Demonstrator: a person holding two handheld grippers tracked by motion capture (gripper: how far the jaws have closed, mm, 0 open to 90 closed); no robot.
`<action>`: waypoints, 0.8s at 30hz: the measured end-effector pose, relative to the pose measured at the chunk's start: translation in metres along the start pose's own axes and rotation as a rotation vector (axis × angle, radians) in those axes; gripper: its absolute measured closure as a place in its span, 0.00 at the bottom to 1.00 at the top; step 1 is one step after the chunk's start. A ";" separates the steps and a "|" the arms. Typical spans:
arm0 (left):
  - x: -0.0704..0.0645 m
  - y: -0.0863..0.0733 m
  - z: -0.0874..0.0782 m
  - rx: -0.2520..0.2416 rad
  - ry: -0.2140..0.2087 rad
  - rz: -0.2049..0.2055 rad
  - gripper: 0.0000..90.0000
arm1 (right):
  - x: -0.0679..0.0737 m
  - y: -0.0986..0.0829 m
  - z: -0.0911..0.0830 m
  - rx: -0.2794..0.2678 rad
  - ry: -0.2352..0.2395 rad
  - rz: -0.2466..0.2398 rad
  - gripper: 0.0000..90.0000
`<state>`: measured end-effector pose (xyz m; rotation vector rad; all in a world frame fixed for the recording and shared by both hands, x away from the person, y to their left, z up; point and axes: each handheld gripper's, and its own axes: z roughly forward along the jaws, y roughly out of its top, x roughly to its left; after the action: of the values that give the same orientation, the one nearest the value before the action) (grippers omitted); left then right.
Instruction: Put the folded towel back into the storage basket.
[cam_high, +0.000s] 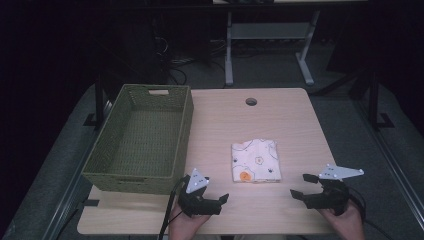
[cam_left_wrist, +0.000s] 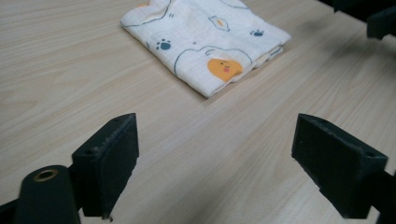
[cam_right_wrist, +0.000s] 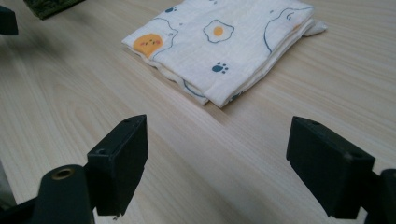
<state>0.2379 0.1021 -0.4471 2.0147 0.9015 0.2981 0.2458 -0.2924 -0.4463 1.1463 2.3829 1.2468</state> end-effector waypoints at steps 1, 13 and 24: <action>0.000 0.000 0.000 0.000 0.000 0.000 0.15 | 0.000 0.000 0.000 0.000 0.000 0.000 0.23; -0.001 0.020 0.018 0.012 -0.016 0.004 0.15 | -0.006 0.019 0.007 0.037 0.011 0.005 0.22; 0.001 0.033 0.032 0.026 -0.015 -0.017 0.16 | -0.012 0.033 0.016 0.075 0.037 0.024 0.21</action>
<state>0.2713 0.0714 -0.4391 2.0292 0.9165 0.2625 0.2800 -0.2805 -0.4324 1.1870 2.4689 1.2055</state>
